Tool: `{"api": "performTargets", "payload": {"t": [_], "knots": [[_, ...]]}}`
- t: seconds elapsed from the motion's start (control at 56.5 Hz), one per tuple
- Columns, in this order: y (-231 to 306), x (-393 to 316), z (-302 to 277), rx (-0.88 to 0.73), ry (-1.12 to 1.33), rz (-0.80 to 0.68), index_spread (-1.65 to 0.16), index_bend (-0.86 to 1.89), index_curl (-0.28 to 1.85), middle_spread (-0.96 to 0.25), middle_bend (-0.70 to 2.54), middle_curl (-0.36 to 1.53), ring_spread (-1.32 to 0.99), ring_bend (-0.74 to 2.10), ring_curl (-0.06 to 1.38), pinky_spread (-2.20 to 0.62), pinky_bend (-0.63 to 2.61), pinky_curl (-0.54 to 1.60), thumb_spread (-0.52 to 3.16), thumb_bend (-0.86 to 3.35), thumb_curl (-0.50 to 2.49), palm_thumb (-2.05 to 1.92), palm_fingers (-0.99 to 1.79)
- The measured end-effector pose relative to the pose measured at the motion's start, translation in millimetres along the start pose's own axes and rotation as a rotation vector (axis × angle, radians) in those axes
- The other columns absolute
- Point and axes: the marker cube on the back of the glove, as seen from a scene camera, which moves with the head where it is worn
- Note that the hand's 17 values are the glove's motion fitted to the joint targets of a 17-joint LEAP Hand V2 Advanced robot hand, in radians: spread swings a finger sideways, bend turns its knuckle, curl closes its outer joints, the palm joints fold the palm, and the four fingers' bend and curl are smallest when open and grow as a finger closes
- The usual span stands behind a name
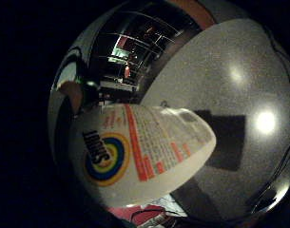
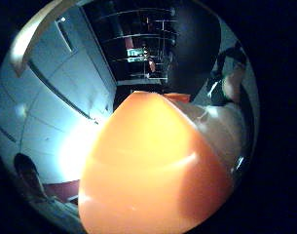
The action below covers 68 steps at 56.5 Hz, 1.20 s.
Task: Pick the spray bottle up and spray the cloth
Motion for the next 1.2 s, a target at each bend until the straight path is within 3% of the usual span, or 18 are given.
{"api": "performTargets", "payload": {"t": [0.089, 0.195, 0.283, 0.372, 0.637, 0.726, 0.814, 0.921, 1.062, 1.133, 1.204], "knots": [[2, -3, 14, -0.094, 0.061, -0.013, -0.22, 0.24, 0.39, -0.13, 0.45, 0.44, -0.17, 0.51, 0.39, -0.08, 0.2, 0.3, 0.82, 0.03, 0.46, 0.84, 1.31], [35, 11, 13, -0.478, 0.474, -0.05, -0.2, 0.31, 0.44, -0.12, 0.51, 0.47, -0.17, 0.55, 0.41, -0.13, 0.21, 0.32, 0.59, 0.02, 0.54, 0.92, 1.4], [16, -81, 48, -0.401, 0.22, -0.074, -0.19, 0.36, 0.47, -0.12, 0.55, 0.49, -0.17, 0.57, 0.43, -0.16, 0.24, 0.33, 0.46, 0.0, 0.58, 0.95, 1.42], [16, -90, 63, -0.466, 0.588, -0.172, -0.18, 0.39, 0.5, -0.12, 0.56, 0.5, -0.16, 0.62, 0.45, -0.18, 0.25, 0.35, 0.36, -0.02, 0.62, 0.96, 1.42], [83, -176, 81, -0.731, 1.111, -0.336, -0.16, 0.45, 0.54, -0.12, 0.61, 0.52, -0.16, 0.66, 0.47, -0.21, 0.29, 0.37, 0.23, -0.03, 0.69, 0.94, 1.4], [106, -195, 88, -0.742, 1.314, -0.371, -0.16, 0.46, 0.54, -0.12, 0.62, 0.53, -0.16, 0.67, 0.47, -0.21, 0.3, 0.37, 0.21, -0.03, 0.7, 0.94, 1.4], [116, -200, 93, -0.619, 1.56, -0.306, -0.16, 0.46, 0.55, -0.12, 0.63, 0.53, -0.16, 0.67, 0.47, -0.21, 0.31, 0.38, 0.2, -0.03, 0.72, 0.94, 1.39], [139, -198, 108, -0.716, 1.614, -0.37, -0.16, 0.47, 0.55, -0.12, 0.63, 0.53, -0.16, 0.68, 0.47, -0.21, 0.31, 0.38, 0.19, -0.03, 0.73, 0.93, 1.39], [158, -174, 125, -0.701, 1.663, -0.267, -0.16, 0.47, 0.55, -0.11, 0.63, 0.53, -0.16, 0.68, 0.47, -0.21, 0.32, 0.38, 0.17, -0.03, 0.75, 0.93, 1.39], [167, -161, 125, -0.787, 1.656, -0.296, -0.16, 0.48, 0.55, -0.11, 0.64, 0.53, -0.16, 0.68, 0.47, -0.21, 0.32, 0.38, 0.17, -0.03, 0.75, 0.93, 1.39], [171, -145, 144, -0.571, 1.721, -0.083, -0.16, 0.48, 0.55, -0.11, 0.64, 0.53, -0.16, 0.68, 0.47, -0.21, 0.32, 0.38, 0.17, -0.03, 0.76, 0.93, 1.39]]}}
